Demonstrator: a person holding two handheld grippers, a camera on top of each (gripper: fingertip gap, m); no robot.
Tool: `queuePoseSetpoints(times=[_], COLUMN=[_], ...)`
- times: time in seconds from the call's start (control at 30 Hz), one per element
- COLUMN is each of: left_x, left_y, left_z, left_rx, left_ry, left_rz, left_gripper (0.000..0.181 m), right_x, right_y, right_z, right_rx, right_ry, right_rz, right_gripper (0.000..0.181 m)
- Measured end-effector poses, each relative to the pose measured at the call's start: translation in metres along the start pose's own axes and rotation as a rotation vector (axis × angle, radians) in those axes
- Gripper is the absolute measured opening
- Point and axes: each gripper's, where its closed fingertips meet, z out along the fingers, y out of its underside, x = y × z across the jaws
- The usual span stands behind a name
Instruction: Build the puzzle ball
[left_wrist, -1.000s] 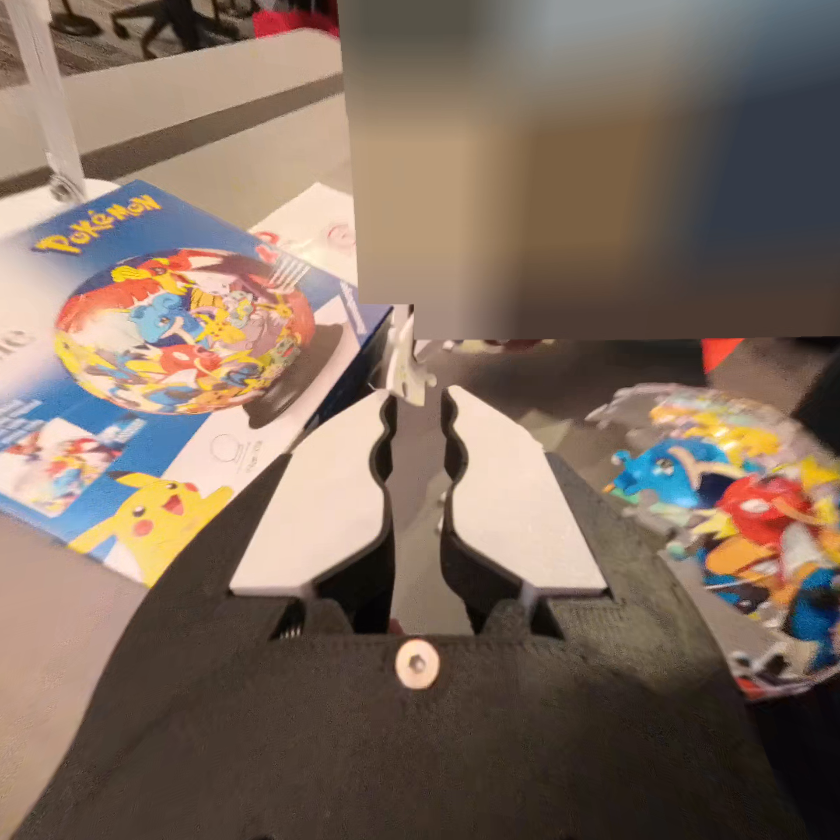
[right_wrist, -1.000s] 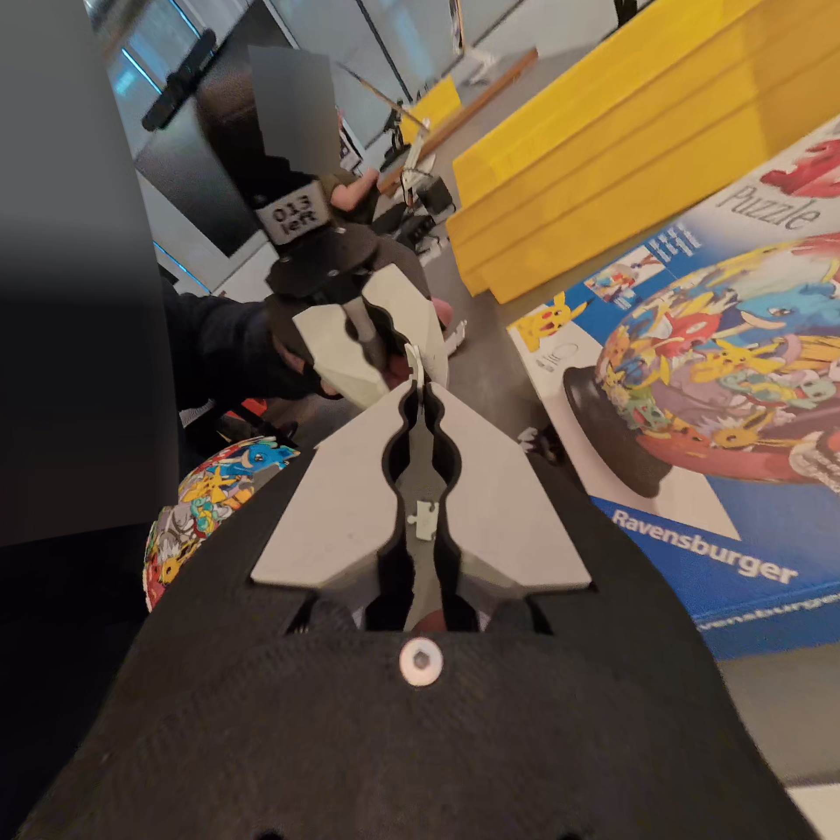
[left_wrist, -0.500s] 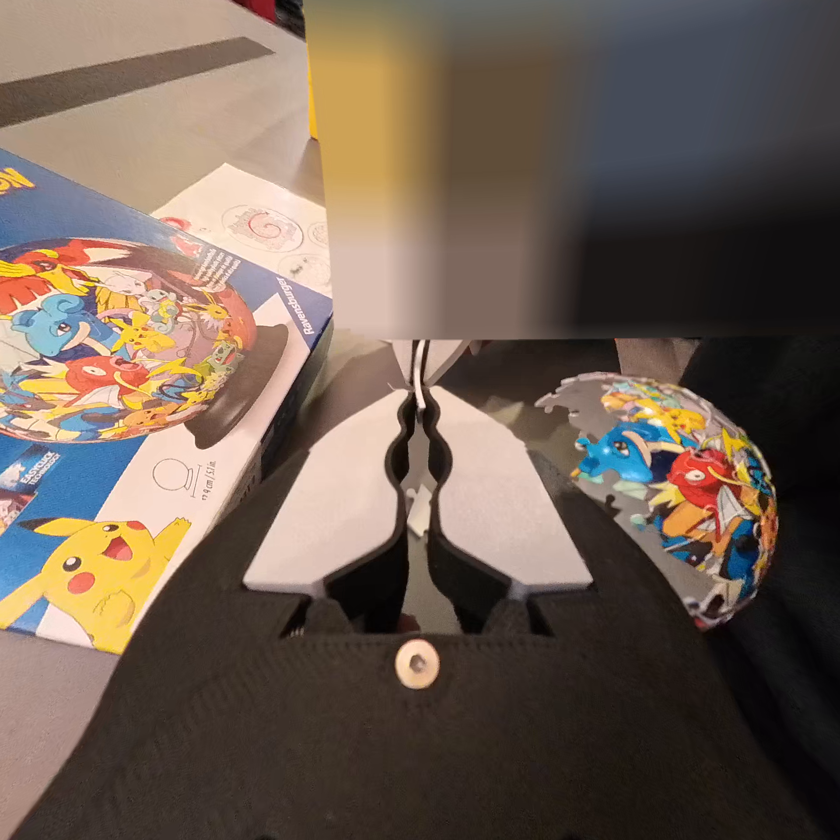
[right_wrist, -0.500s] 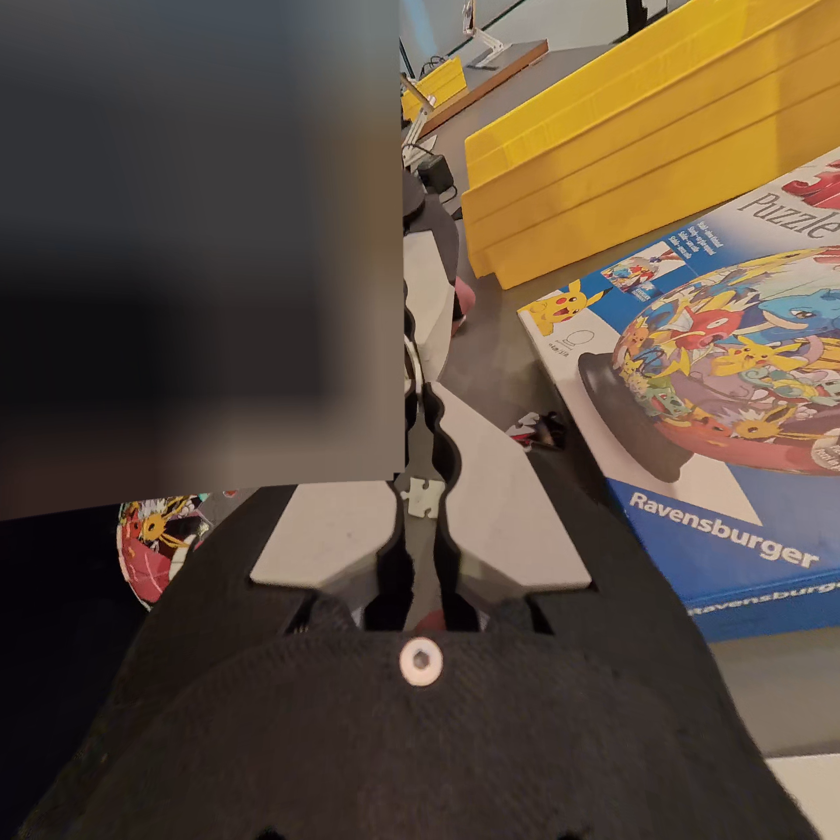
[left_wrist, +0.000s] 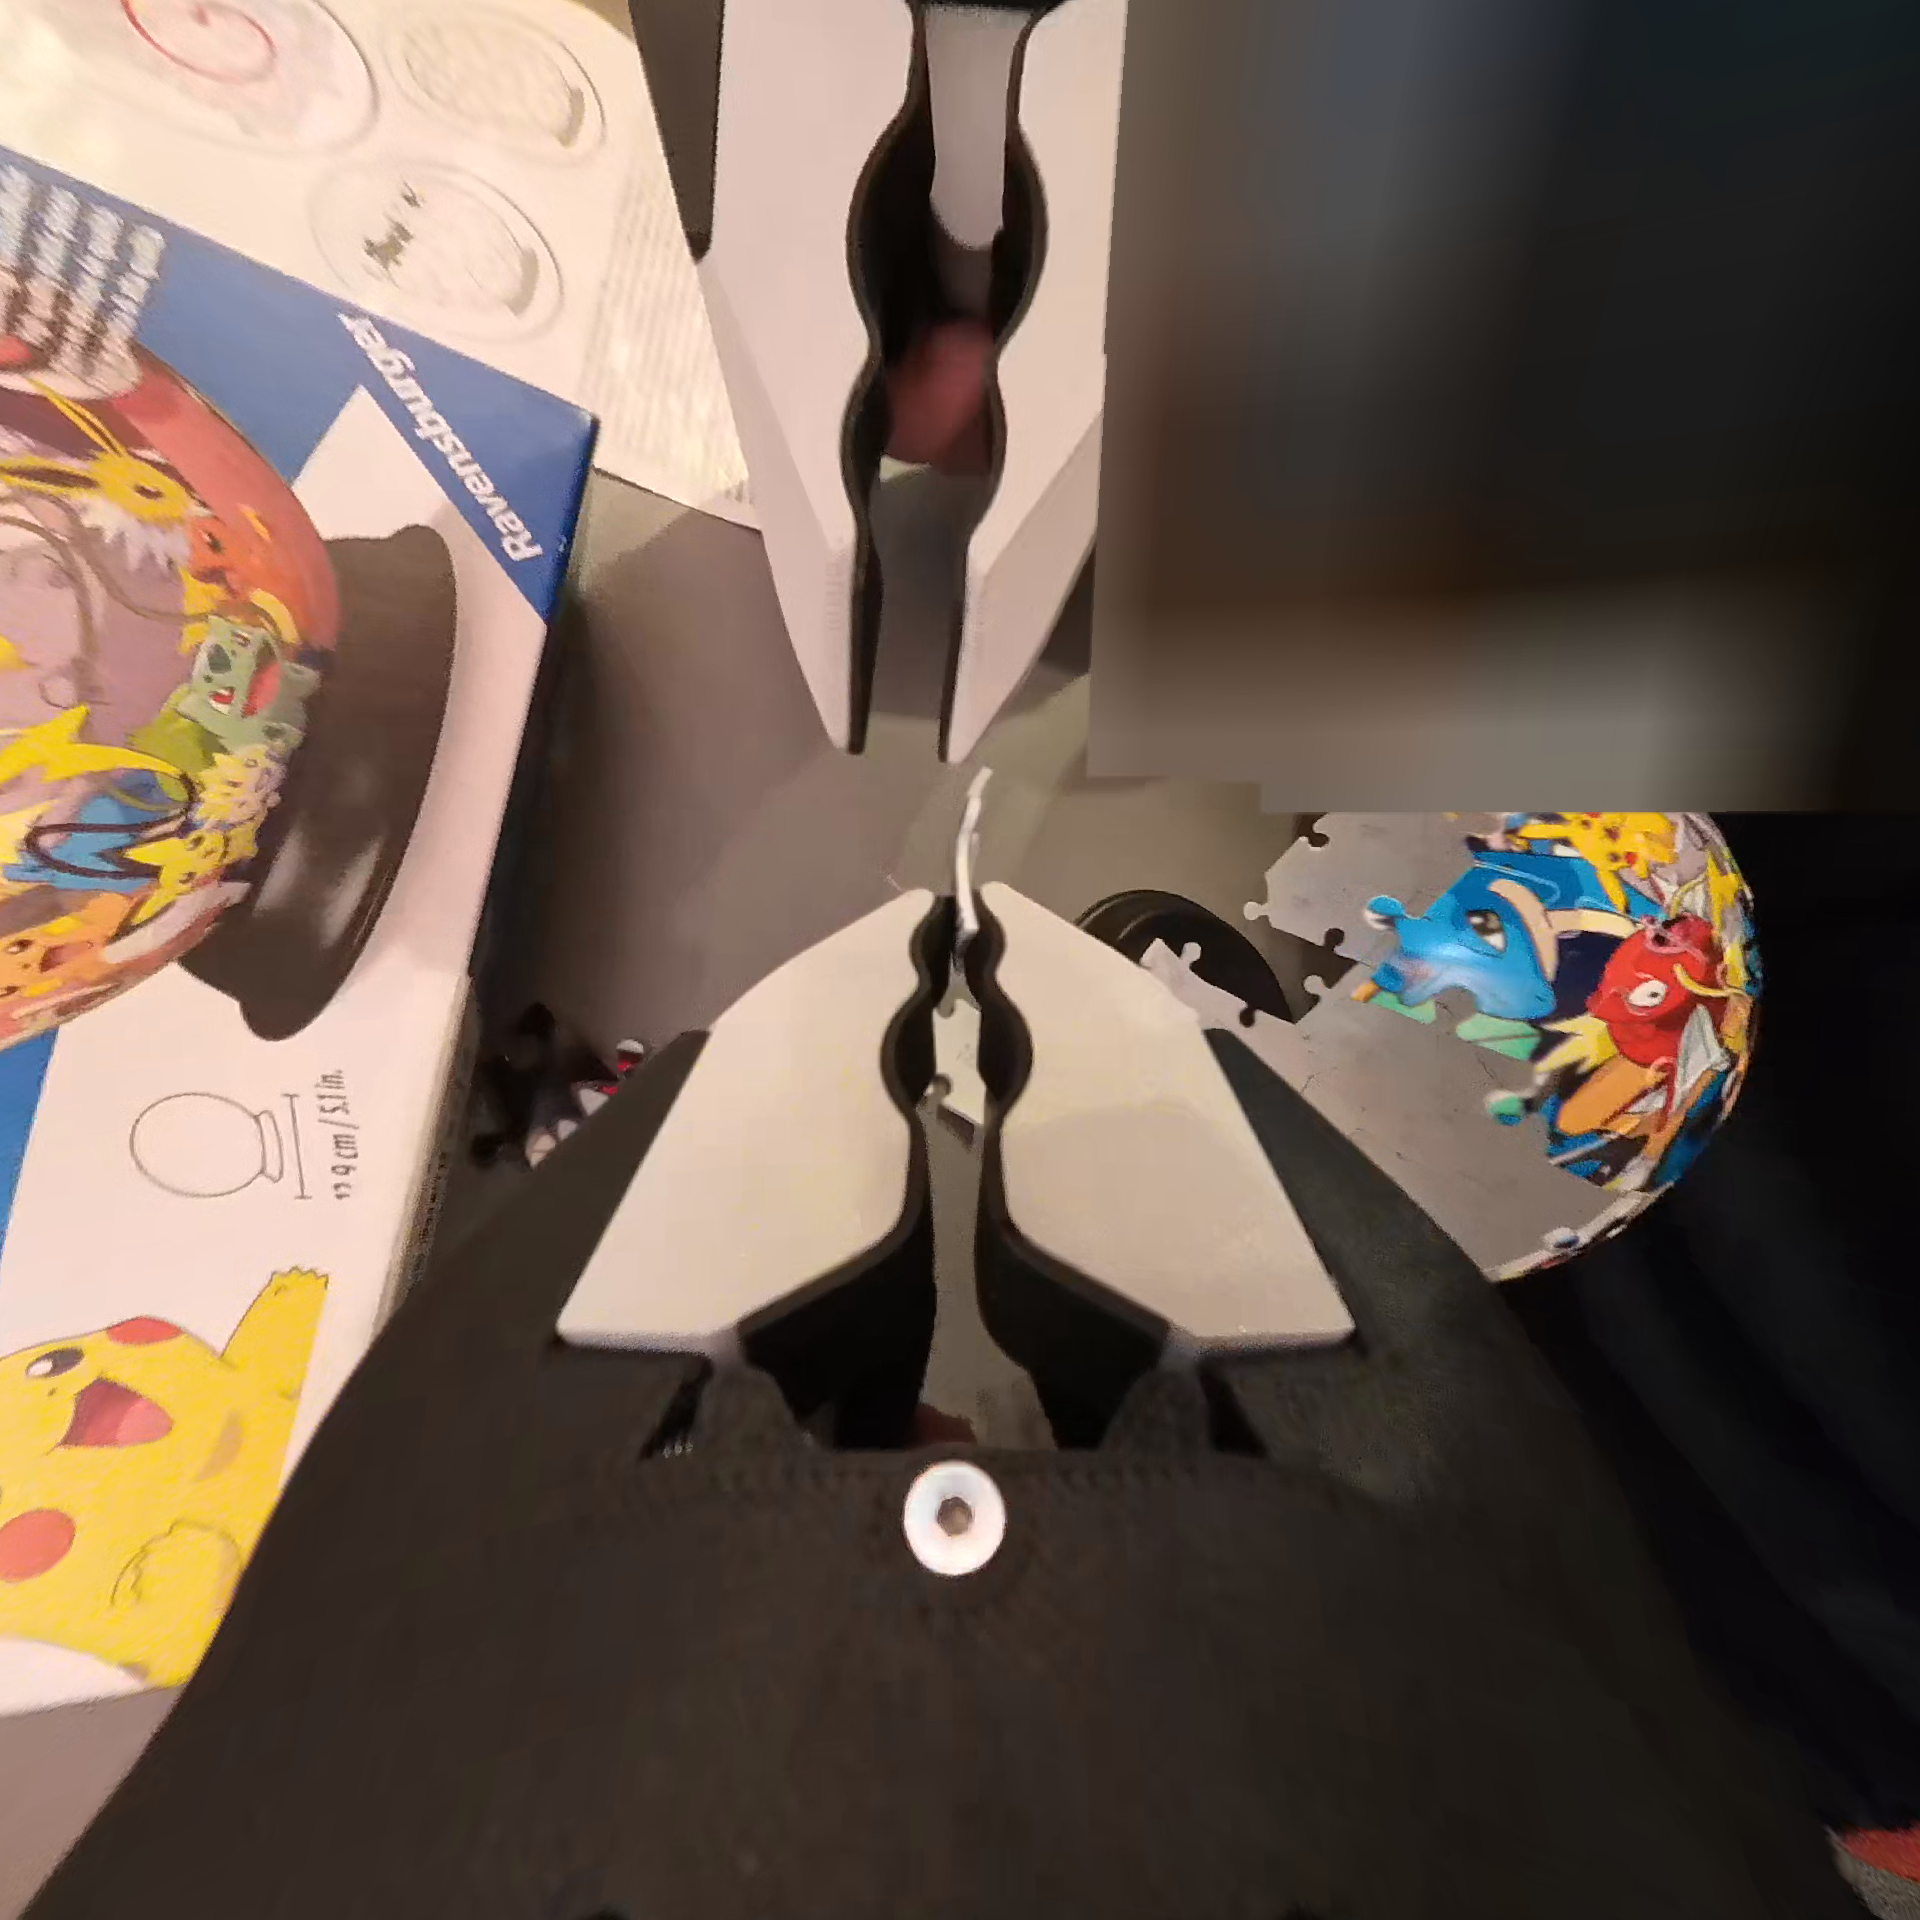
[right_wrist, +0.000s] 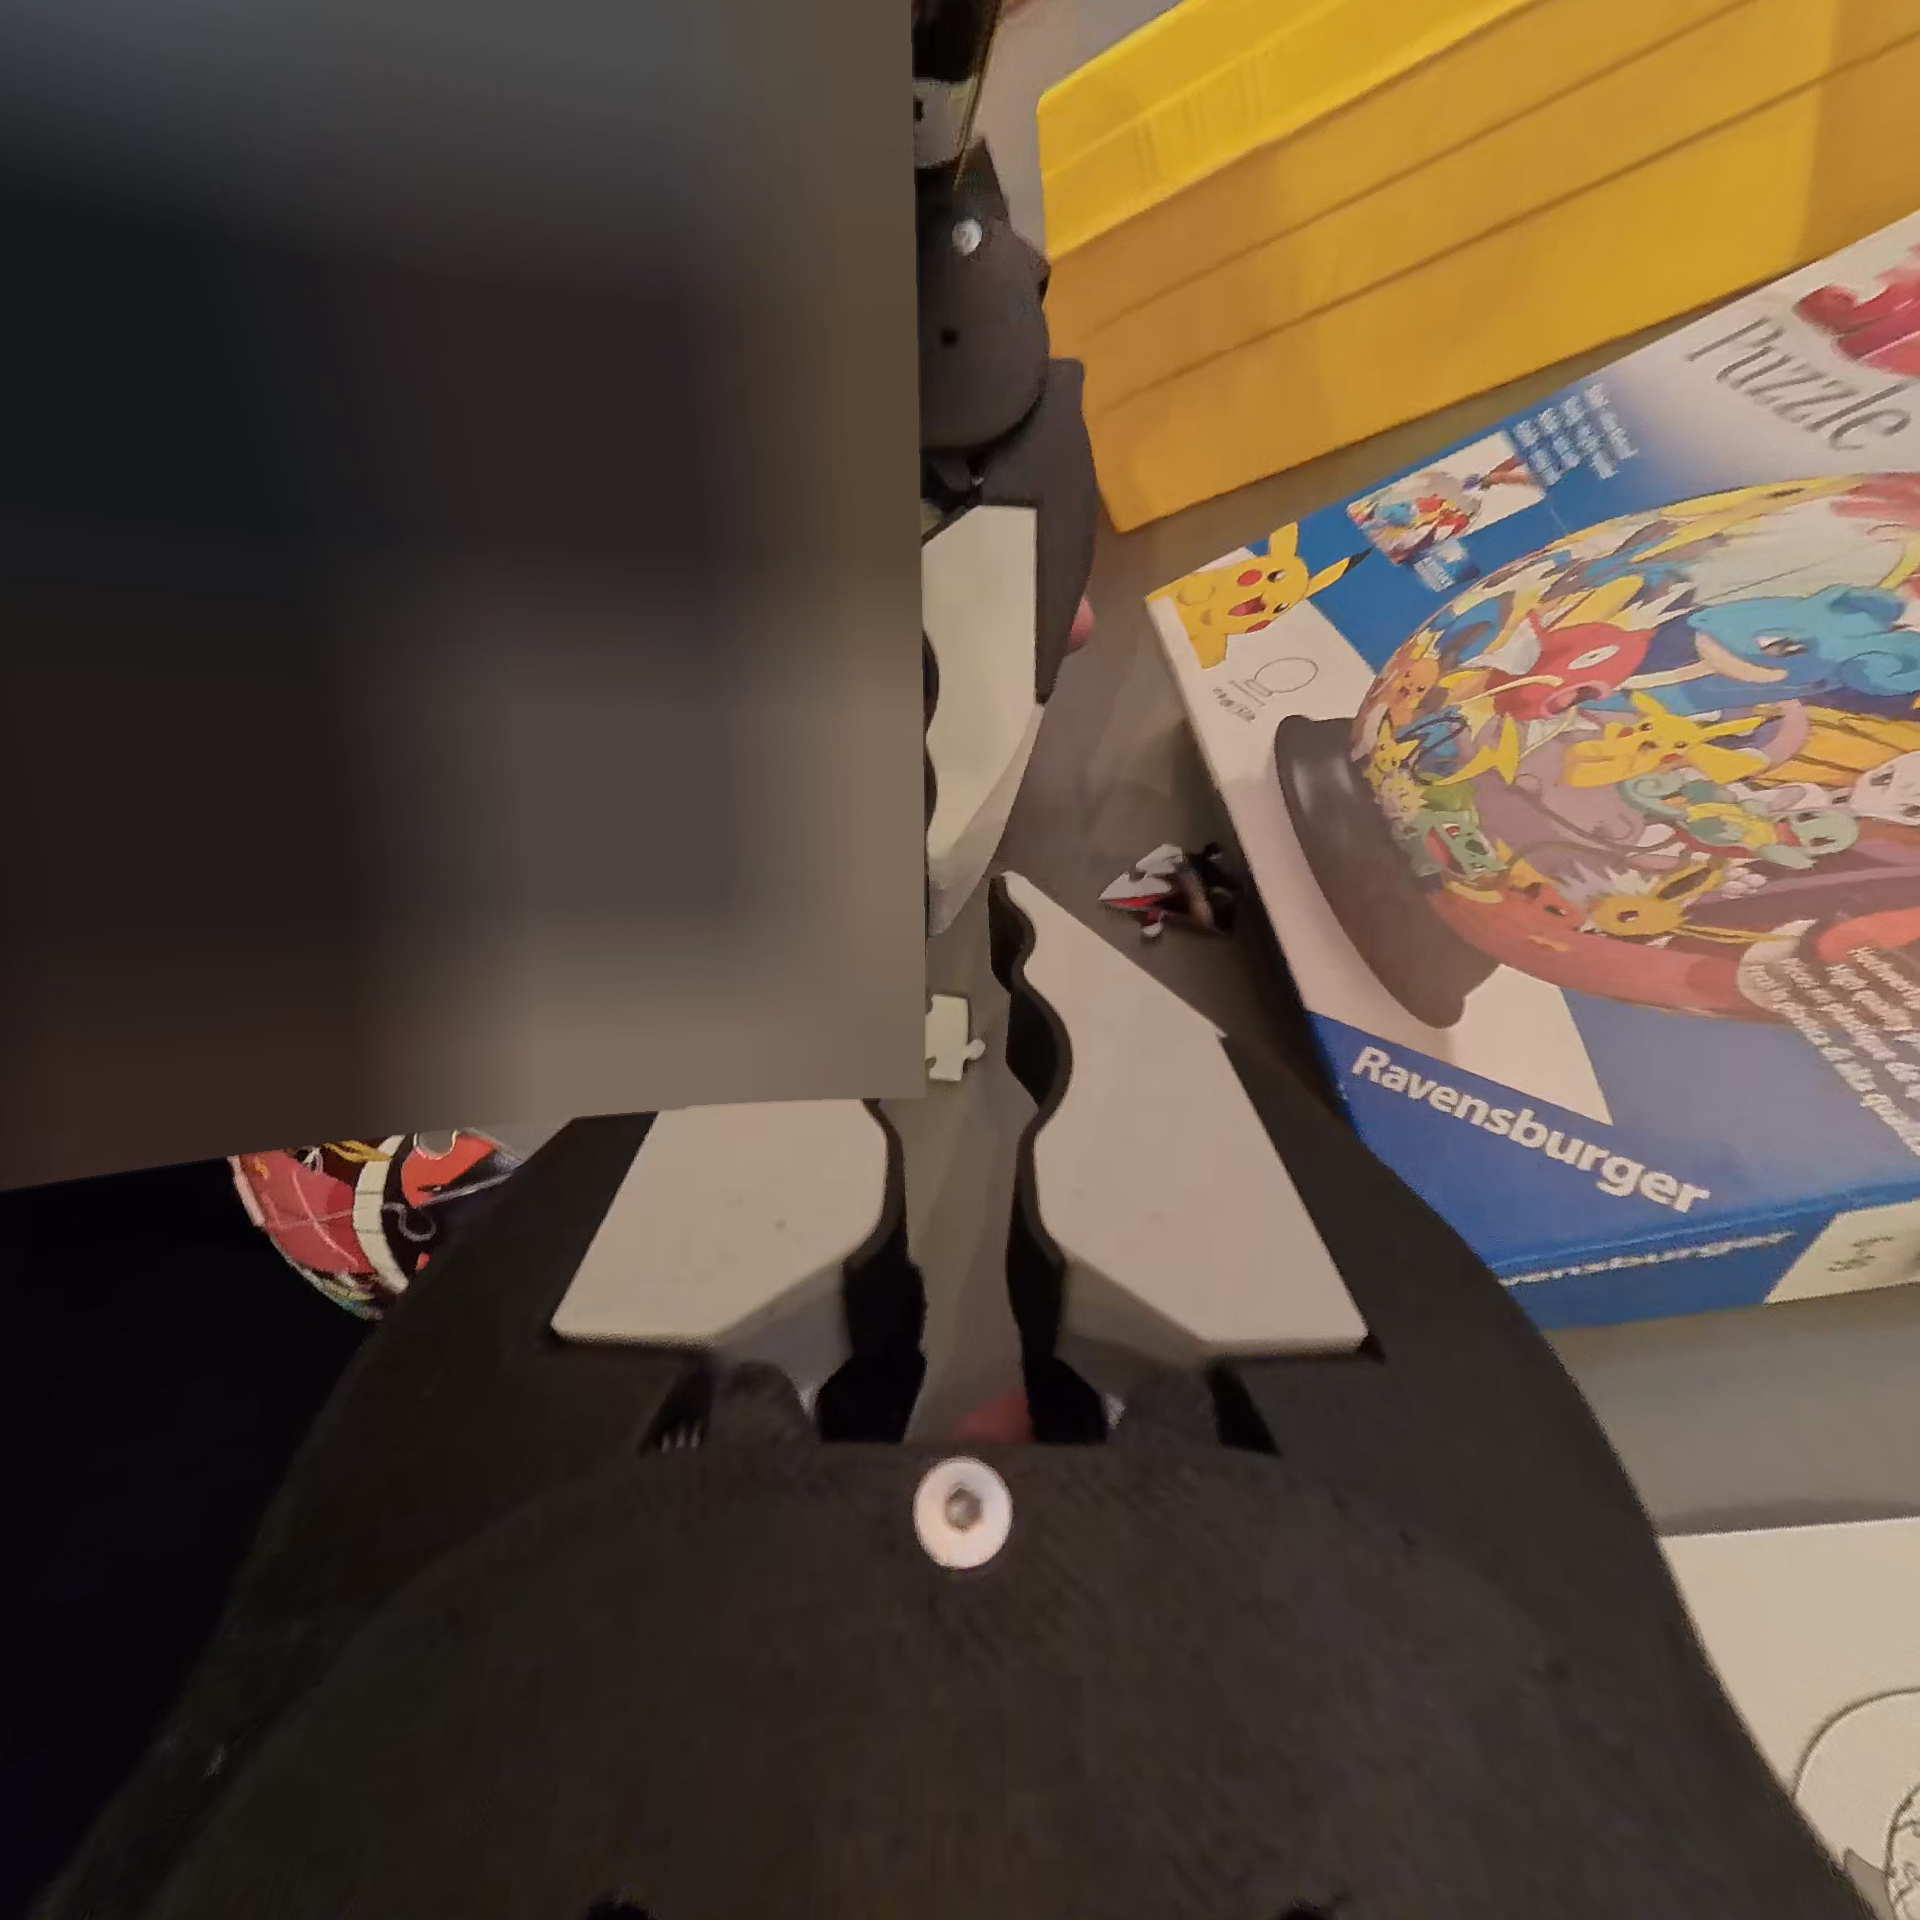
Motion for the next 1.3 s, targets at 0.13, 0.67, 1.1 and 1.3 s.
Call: queuePoseSetpoints(times=[0.13, 0.67, 1.1, 1.3], left_x=[-0.002, -0.008, -0.013, -0.008], left_y=[0.002, 0.001, -0.026, -0.018], left_z=[0.002, 0.008, -0.001, 0.001], left_rx=[-0.019, -0.095, 0.206, 0.071], left_ry=[0.030, 0.049, 0.023, 0.028], left_rz=[-0.043, -0.092, -0.186, -0.161], left_gripper=[0.002, 0.003, 0.003, 0.002], right_x=[0.000, 0.002, 0.011, 0.005], right_y=[0.005, 0.017, -0.010, 0.004], right_z=[0.003, 0.009, -0.013, -0.012], right_rx=[-0.067, -0.178, 0.226, 0.098], right_ry=[-0.003, -0.035, -0.018, -0.002], right_rz=[-0.016, 0.026, 0.245, 0.194], right_gripper=[0.010, 0.001, 0.001, 0.001])
